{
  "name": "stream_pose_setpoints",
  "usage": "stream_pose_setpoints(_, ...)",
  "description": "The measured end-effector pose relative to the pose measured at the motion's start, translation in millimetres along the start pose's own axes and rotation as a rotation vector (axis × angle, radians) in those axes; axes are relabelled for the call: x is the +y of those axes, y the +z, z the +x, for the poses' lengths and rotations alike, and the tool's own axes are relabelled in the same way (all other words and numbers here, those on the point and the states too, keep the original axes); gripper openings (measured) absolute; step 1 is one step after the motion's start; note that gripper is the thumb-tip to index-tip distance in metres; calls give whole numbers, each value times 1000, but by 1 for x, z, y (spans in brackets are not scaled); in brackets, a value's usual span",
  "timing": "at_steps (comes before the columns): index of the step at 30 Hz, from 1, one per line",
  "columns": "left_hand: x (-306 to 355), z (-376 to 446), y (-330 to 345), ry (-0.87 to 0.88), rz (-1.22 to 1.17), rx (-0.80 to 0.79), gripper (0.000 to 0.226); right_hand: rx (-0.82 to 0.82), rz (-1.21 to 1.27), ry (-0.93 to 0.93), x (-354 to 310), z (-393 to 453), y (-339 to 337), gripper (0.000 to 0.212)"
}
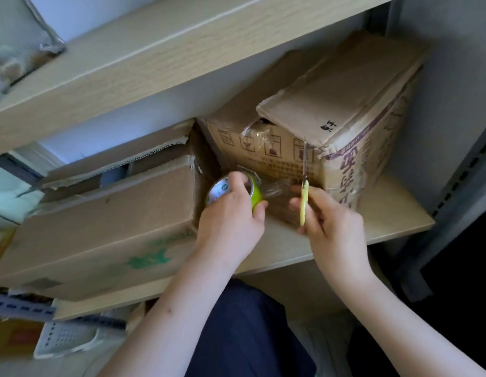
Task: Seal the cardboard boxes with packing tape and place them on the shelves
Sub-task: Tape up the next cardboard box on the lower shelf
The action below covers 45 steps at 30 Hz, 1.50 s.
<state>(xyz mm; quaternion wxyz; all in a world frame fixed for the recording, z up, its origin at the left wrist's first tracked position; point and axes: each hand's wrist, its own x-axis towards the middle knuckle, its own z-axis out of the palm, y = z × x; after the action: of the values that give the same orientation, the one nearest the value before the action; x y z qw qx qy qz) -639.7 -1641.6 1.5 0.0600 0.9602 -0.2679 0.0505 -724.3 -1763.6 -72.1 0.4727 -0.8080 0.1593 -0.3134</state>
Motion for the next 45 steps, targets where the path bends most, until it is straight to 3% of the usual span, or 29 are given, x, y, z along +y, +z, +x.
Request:
stream_pose_setpoints(5, -4, 7, -7, 27, 80, 11, 64, -183, -19, -34, 4, -12, -5, 6)
stream_pose_setpoints(10, -8, 11, -17, 111, 56, -65, 19, -390, 105, 150, 26, -42, -3, 10)
stream_pose_setpoints(14, -8, 14, -24, 148, 54, -103, 8, -488, 130, 206, 38, -52, 10, 15)
stream_pose_setpoints(19, -9, 16, -25, 142, 26, -126, 6, -481, 212, 234, 30, -43, 22, 24)
stream_pose_setpoints(29, -9, 16, -22, 122, 6, -128, 7, -459, 489, 424, 26, -27, 36, 22)
stream_pose_setpoints(38, -7, 16, -18, 82, -24, -143, 9, -408, 456, 341, 29, -17, 42, 13)
stream_pose_setpoints(45, 3, 15, -11, 22, 35, -67, 12, -394, 440, 285, 35, -17, 42, 42)
